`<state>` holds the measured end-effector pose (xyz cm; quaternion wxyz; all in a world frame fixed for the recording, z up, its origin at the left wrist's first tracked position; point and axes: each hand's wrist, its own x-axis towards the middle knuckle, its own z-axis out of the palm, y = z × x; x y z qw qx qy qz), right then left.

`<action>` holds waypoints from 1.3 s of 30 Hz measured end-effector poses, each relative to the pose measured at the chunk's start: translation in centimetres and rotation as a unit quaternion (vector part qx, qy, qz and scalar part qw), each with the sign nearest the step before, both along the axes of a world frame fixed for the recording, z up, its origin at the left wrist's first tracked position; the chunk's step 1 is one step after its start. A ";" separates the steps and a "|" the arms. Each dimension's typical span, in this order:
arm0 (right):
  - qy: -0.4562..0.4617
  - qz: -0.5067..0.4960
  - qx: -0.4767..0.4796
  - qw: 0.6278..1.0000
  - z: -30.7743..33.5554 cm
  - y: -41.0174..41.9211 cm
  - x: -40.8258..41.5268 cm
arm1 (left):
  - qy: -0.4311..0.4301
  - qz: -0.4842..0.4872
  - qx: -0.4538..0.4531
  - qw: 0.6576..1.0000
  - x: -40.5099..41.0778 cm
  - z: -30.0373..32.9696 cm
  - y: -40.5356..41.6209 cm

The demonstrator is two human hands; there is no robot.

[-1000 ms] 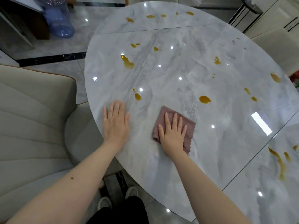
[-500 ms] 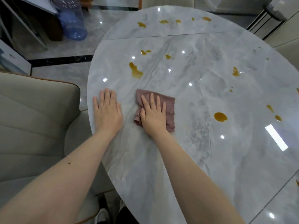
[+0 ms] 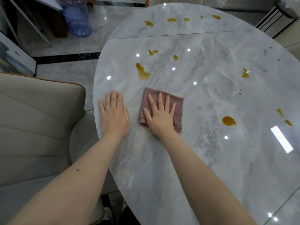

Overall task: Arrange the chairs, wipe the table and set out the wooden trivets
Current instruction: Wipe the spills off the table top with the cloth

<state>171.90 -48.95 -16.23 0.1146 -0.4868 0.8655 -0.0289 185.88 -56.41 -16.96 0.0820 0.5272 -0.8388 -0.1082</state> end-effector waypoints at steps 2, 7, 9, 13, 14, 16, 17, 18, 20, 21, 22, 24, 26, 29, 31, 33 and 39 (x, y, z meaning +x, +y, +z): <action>0.008 0.048 -0.008 0.999 0.1 2.0 1.7 | 0.003 0.001 0.001 1.000 0.0 -0.1 0.0; 0.008 0.111 0.013 0.994 0.5 9.1 0.4 | 0.004 0.000 0.007 1.000 0.0 -0.1 0.1; 0.014 0.065 0.019 0.998 0.5 8.2 -1.4 | 0.005 0.000 0.005 1.000 0.0 -0.1 0.1; -0.005 -0.046 0.010 0.999 0.0 2.5 -1.0 | 0.008 -0.001 0.002 1.000 0.0 -0.2 0.1; -0.005 -0.050 0.007 0.999 -0.1 1.6 -0.2 | 0.012 -0.002 0.000 1.000 0.0 -0.2 0.0; 0.003 -0.019 -0.003 1.000 -0.1 2.4 2.1 | 0.019 -0.005 0.001 1.000 0.1 -0.1 0.0; 0.006 0.014 -0.008 1.000 0.0 3.8 3.4 | 0.021 -0.006 0.002 1.000 0.1 -0.2 0.0; 0.006 0.051 -0.007 0.999 0.2 5.9 4.4 | 0.024 -0.005 0.003 1.000 0.1 -0.1 0.0; -0.001 0.108 -0.002 0.994 0.4 10.4 5.2 | 0.022 -0.003 0.004 1.000 0.2 -0.2 0.0; 0.001 0.118 0.002 0.993 0.4 12.3 4.6 | 0.019 -0.002 0.005 1.000 0.1 -0.2 0.0; 0.001 0.115 0.007 0.993 0.4 13.6 3.5 | 0.016 -0.003 0.006 1.000 0.1 -0.2 0.0; 0.007 0.074 0.022 0.997 0.6 13.8 0.6 | 0.012 -0.002 0.005 1.000 0.1 -0.2 0.1; 0.006 0.016 0.031 0.999 0.7 11.1 -1.4 | 0.010 0.000 0.003 1.000 0.1 -0.2 0.1; 0.003 -0.033 0.014 0.999 0.3 4.6 -0.9 | 0.012 -0.002 0.003 1.000 0.0 -0.3 -0.1; 0.000 -0.016 0.002 1.000 -0.1 1.6 1.1 | 0.018 -0.006 0.000 1.000 0.0 -0.4 -0.2; 0.010 0.033 -0.011 0.999 -0.3 1.6 3.3 | 0.024 -0.008 -0.002 1.000 0.1 -0.5 -0.3; 0.016 0.108 0.009 0.994 0.0 14.8 4.6 | 0.038 -0.014 0.010 0.999 0.1 -0.3 -0.2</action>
